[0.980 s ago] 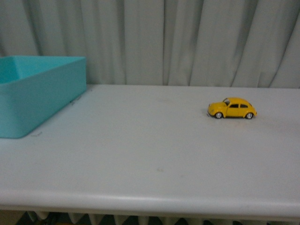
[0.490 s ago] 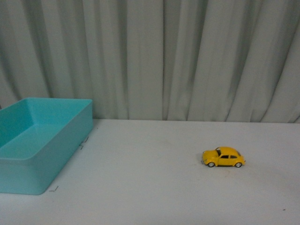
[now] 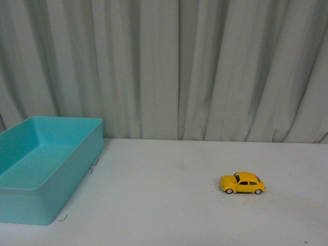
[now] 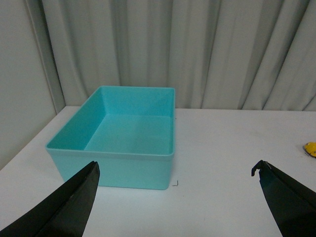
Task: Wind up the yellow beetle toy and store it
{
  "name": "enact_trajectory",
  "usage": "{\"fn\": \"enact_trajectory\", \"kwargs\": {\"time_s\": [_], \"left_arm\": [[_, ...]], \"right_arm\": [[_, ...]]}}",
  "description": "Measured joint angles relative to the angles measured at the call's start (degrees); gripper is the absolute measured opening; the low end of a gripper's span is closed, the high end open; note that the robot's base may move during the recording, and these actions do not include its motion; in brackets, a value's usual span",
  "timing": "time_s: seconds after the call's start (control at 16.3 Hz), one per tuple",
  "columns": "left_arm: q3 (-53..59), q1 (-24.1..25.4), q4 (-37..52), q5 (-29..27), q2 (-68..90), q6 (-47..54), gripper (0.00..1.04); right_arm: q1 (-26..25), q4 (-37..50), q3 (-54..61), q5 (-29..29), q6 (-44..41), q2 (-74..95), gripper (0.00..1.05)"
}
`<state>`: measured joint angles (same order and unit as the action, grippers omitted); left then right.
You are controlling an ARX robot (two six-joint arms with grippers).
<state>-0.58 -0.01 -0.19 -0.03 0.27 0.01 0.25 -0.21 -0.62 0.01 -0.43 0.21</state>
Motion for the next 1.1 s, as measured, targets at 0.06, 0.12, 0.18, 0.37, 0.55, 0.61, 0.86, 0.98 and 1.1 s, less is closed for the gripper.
{"fn": "enact_trajectory", "kwargs": {"time_s": [0.06, 0.12, 0.18, 0.37, 0.55, 0.61, 0.86, 0.98, 1.1], "left_arm": [[0.00, 0.00, 0.00, 0.00, 0.00, 0.00, 0.98], [0.00, 0.00, -0.02, 0.00, 0.00, 0.00, 0.98], [0.00, 0.00, 0.00, 0.00, 0.00, 0.00, 0.98], [0.00, 0.00, 0.00, 0.00, 0.00, 0.00, 0.98], [0.00, 0.00, 0.00, 0.00, 0.00, 0.00, 0.98], [0.00, 0.00, 0.00, 0.00, 0.00, 0.00, 0.98], [0.00, 0.00, 0.00, 0.00, 0.00, 0.00, 0.98], [0.00, 0.00, 0.00, 0.00, 0.00, 0.00, 0.98], [0.00, 0.00, 0.00, 0.00, 0.00, 0.00, 0.98]], "right_arm": [[0.00, 0.00, 0.00, 0.00, 0.00, 0.00, 0.98], [0.00, 0.00, 0.00, 0.02, 0.00, 0.00, 0.98], [0.00, 0.00, 0.00, 0.00, 0.00, 0.00, 0.98], [0.00, 0.00, 0.00, 0.00, 0.00, 0.00, 0.98], [0.00, 0.00, 0.00, 0.00, 0.00, 0.00, 0.98], [0.00, 0.00, 0.00, 0.00, 0.00, 0.00, 0.98], [0.00, 0.00, 0.00, 0.02, 0.00, 0.00, 0.98], [0.00, 0.00, 0.00, 0.00, -0.02, 0.00, 0.98], [0.00, 0.00, 0.00, 0.02, 0.00, 0.00, 0.98]]}}
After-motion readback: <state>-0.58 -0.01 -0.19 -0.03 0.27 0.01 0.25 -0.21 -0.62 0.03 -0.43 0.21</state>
